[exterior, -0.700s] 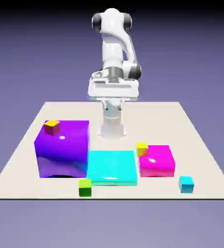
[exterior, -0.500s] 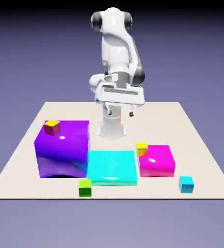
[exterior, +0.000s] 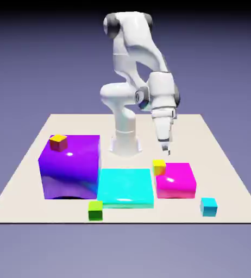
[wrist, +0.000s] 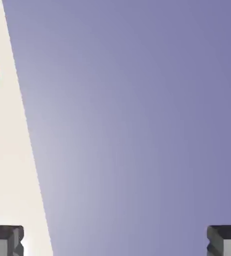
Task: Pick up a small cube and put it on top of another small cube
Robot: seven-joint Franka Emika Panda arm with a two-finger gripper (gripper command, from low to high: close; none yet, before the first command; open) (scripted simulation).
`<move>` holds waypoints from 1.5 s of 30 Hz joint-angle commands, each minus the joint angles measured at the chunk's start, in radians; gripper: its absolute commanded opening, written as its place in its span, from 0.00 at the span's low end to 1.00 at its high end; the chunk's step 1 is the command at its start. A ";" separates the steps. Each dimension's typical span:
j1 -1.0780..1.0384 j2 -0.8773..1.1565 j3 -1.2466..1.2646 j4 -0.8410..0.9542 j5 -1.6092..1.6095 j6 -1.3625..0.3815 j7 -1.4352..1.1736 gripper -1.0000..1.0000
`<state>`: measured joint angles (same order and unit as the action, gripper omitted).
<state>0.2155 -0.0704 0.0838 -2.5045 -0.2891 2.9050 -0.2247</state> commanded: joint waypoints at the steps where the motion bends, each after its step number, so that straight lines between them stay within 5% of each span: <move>1: 0.004 0.023 0.004 0.014 -0.013 -0.006 -0.044 0.50; 23: 0.200 0.517 0.087 0.316 -0.299 -0.137 -1.000 0.50; 31: 0.267 0.701 -0.011 0.406 -0.383 -0.036 -0.926 0.50; 32: 0.267 0.701 -0.011 0.406 -0.383 -0.036 -0.926 0.00; 38: 0.201 0.519 0.086 0.317 -0.300 -0.136 -1.001 0.00; 45: 0.241 0.266 0.028 0.146 -0.226 -0.269 -0.787 0.00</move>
<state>0.4566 0.1954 0.1117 -2.3587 -0.5155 2.6348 -1.0119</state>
